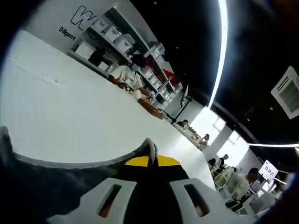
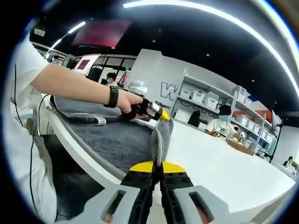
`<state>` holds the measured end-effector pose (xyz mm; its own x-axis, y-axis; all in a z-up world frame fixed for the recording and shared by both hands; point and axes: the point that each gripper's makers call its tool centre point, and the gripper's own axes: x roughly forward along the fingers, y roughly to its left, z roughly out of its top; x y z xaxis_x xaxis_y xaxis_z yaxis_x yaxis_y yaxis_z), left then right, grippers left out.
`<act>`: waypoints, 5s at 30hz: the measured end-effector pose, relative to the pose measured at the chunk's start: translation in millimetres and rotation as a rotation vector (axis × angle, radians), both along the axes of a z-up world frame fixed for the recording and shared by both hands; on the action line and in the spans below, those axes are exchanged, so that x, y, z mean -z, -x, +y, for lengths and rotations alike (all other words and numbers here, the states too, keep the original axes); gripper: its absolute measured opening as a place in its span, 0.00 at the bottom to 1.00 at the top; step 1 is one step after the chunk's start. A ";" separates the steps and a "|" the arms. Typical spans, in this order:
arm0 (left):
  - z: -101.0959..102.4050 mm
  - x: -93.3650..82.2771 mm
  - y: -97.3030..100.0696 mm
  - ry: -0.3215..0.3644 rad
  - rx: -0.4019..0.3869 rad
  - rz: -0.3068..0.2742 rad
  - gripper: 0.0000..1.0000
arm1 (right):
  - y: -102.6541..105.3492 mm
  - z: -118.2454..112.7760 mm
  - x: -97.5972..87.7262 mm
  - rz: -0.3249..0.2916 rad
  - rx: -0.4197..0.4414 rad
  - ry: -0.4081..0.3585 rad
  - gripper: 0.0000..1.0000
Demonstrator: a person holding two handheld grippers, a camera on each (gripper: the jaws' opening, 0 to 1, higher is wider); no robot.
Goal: Open the folded towel by lifting each exposed corner and separating the folded layers until the towel lies flat within the target outline without major curled edges
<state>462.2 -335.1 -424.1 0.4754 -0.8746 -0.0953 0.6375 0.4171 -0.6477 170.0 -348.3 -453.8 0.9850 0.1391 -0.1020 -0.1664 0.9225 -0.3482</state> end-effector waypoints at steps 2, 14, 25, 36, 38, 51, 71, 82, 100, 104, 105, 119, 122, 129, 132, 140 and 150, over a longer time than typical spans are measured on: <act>-1.1 0.1 -1.4 -0.004 0.002 -0.003 0.01 | -0.2 -0.2 0.8 0.004 -0.002 -0.011 0.00; -6.0 5.8 6.3 -0.013 0.035 0.020 0.08 | -1.7 0.8 -1.3 0.013 -0.021 -0.043 0.07; -7.9 12.8 16.8 -0.034 0.063 0.023 0.10 | -14.8 9.5 -26.8 -0.033 -0.057 -0.033 0.08; -7.9 12.4 30.7 -0.029 0.102 0.032 0.14 | -18.9 1.9 -22.0 -0.028 -0.026 -0.014 0.00; -8.0 14.5 33.2 -0.038 0.111 0.039 0.17 | -16.9 -4.8 -23.3 -0.042 0.002 -0.011 0.00; -19.1 8.7 44.6 0.027 0.210 0.095 0.25 | -6.9 -35.6 -18.4 -0.060 0.120 -0.019 0.00; -41.8 -33.7 46.7 0.186 0.214 0.009 0.28 | -0.4 -60.6 7.7 0.022 0.224 -0.032 0.03; -49.0 -30.7 48.2 0.151 0.219 -0.017 0.31 | 4.2 -78.2 10.7 0.040 0.294 0.011 0.05; -63.1 -23.6 55.7 0.102 0.251 -0.043 0.33 | -3.2 -51.6 3.2 0.024 0.194 0.072 0.03; -70.1 -16.4 55.2 0.083 0.255 -0.044 0.33 | -3.9 -55.3 10.7 0.044 0.201 0.055 0.03; -71.5 -14.6 54.8 0.081 0.256 -0.038 0.33 | -2.9 -57.0 11.7 0.050 0.207 0.053 0.02; -89.6 7.7 65.0 0.026 0.303 -0.022 0.41 | 1.9 -68.2 15.7 0.058 0.239 0.014 0.02; -93.3 12.1 66.9 0.005 0.310 -0.019 0.43 | 4.1 -72.3 15.3 0.060 0.254 0.019 0.01; -95.0 22.4 68.4 -0.027 0.312 -0.005 0.46 | 4.8 -70.3 13.7 0.052 0.246 0.017 0.01; -94.2 20.5 71.6 -0.032 0.313 -0.006 0.49 | 4.5 -67.8 11.1 0.044 0.237 0.016 0.01; -86.7 17.9 82.3 -0.038 0.331 -0.027 0.49 | 3.1 -62.4 5.2 0.033 0.217 0.012 0.01; -77.6 7.8 88.3 -0.051 0.325 -0.066 0.47 | 0.1 -54.0 -3.7 0.006 0.173 -0.023 0.03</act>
